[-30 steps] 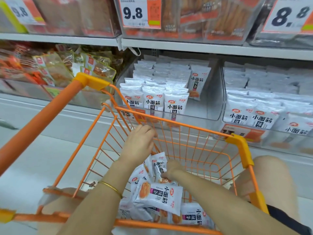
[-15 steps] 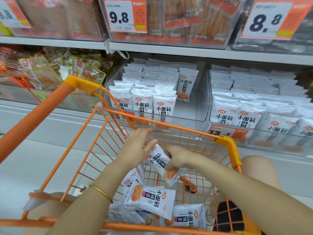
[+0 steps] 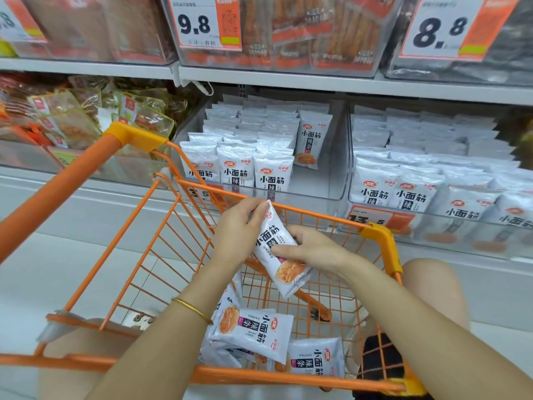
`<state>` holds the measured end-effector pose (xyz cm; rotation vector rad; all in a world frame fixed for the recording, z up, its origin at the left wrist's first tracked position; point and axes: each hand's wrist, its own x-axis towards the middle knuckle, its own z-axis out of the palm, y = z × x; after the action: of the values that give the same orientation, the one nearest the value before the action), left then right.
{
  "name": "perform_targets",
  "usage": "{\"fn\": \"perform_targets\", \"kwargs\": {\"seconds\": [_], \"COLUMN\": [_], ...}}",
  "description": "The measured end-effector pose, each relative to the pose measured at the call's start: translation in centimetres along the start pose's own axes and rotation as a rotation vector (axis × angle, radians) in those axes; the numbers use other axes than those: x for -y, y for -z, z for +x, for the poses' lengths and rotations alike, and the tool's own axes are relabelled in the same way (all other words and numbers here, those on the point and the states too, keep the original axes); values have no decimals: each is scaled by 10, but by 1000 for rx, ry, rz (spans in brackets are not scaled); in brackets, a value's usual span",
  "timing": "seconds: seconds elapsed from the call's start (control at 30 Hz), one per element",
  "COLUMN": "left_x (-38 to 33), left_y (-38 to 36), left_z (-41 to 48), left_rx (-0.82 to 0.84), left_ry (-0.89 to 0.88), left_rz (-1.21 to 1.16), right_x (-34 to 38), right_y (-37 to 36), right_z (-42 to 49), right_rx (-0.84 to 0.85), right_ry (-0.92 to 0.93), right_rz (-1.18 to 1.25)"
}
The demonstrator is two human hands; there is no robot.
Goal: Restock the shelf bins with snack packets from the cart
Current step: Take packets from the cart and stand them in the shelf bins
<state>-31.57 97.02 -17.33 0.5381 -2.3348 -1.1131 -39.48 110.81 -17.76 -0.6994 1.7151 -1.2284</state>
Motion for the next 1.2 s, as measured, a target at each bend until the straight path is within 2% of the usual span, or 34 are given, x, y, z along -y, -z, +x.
{"fn": "perform_targets", "kwargs": {"seconds": [0.17,0.3,0.4,0.47,0.53,0.63,0.7,0.8,1.0,1.07,1.13,1.2], "left_x": [3,-5,-20,-26,-21,-1,10,19,22,24,27,28], "left_y": [1,3,6,8,6,-6,-15,-18,-19,-19,-19,-19], "left_z": [-3,8,24,39,51,52,46,44,45,45,47,48], "left_rx": [-47,-14,-60,-136,-146,-110,-62,-21,-21,-28,-30,-28], "left_ry": [-3,-71,-118,-181,-287,-376,-374,-363,-376,-381,-378,-373], "left_rz": [95,141,11,14,224,499,591,677,708,705,703,698], "right_x": [3,17,40,57,73,91,99,103,66,55,53,57], "right_y": [3,8,24,36,46,52,55,61,91,94,95,93], "right_z": [-1,-12,-24,-30,-21,18,50,94,156,164,173,176], "right_rx": [-3,-40,-131,-279,-524,-875,-990,-1078,-1138,-1156,-1175,-1128], "right_ry": [-1,-12,-11,3,63,115,125,51,-93,-144,-189,-195], "right_rz": [-99,-248,-262,-196,-199,-370,-432,-357,13,-88,-73,-130]}}
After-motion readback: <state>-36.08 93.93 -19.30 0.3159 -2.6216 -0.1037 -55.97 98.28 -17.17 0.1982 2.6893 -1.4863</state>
